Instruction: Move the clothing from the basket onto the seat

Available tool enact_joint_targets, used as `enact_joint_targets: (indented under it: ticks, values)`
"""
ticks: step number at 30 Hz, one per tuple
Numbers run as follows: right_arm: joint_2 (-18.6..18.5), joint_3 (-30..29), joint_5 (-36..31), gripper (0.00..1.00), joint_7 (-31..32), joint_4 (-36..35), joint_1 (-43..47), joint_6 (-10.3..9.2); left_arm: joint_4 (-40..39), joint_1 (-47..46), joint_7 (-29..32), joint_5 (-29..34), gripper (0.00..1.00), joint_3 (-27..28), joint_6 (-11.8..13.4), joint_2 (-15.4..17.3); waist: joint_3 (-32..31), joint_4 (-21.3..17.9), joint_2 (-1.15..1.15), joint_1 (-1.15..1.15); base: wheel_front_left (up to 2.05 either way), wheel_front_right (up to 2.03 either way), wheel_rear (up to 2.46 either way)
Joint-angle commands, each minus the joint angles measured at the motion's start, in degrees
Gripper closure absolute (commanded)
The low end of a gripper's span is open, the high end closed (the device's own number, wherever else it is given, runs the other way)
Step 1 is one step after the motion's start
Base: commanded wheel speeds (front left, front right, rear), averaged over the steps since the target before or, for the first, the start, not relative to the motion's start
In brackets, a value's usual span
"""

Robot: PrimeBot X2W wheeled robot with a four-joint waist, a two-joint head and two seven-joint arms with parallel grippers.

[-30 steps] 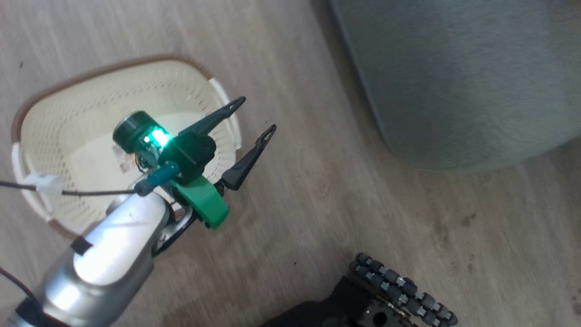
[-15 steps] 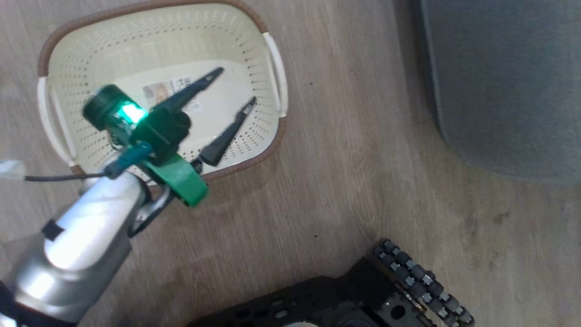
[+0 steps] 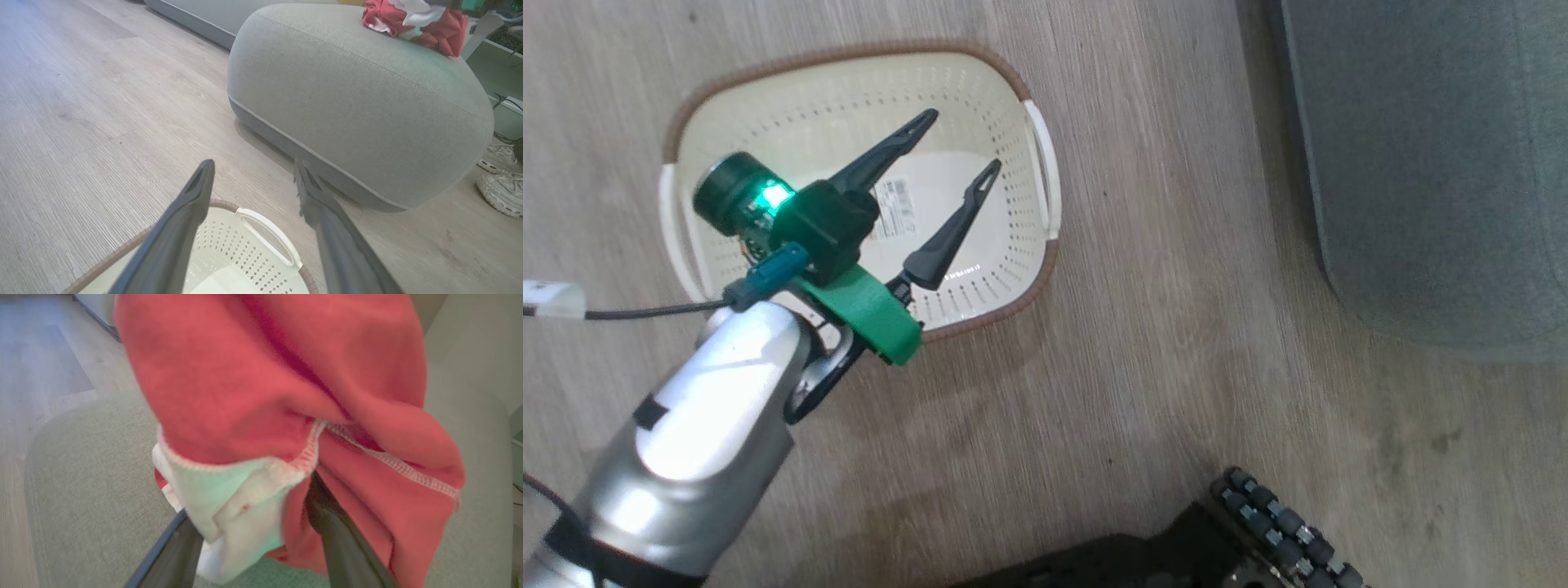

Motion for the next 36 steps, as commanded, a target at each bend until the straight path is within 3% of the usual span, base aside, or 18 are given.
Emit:
enact_joint_targets:
  ticks: [1,10,24,36]
  values:
    - [-1.9,2.8,0.3,0.00,-1.1,-1.3,2.9,-0.02,-0.9,1.3,-0.3,-0.3,0.00,2.2,-0.1,0.1,-3.0,1.1,0.00,0.01,0.00,0.00,0.00]
    - [-0.1,13.5,8.4,0.00,-3.4,-4.7,15.8,-0.02,2.0,5.5,-0.3,-0.7,0.00,5.2,-0.1,-4.3,-12.1,4.2,0.00,0.01,0.00,0.00,0.00]
    - [6.7,29.8,13.1,0.00,-3.6,-27.5,32.7,-0.02,6.4,15.4,-0.3,0.4,0.00,17.2,-0.1,-9.6,-25.3,12.2,0.00,0.01,0.00,0.00,0.00]
    - [9.6,37.7,14.1,0.00,-3.6,-29.9,36.7,-0.02,8.0,21.0,-0.3,5.7,0.00,30.5,-0.1,-13.1,-31.4,16.9,0.00,0.01,0.00,0.00,0.00]
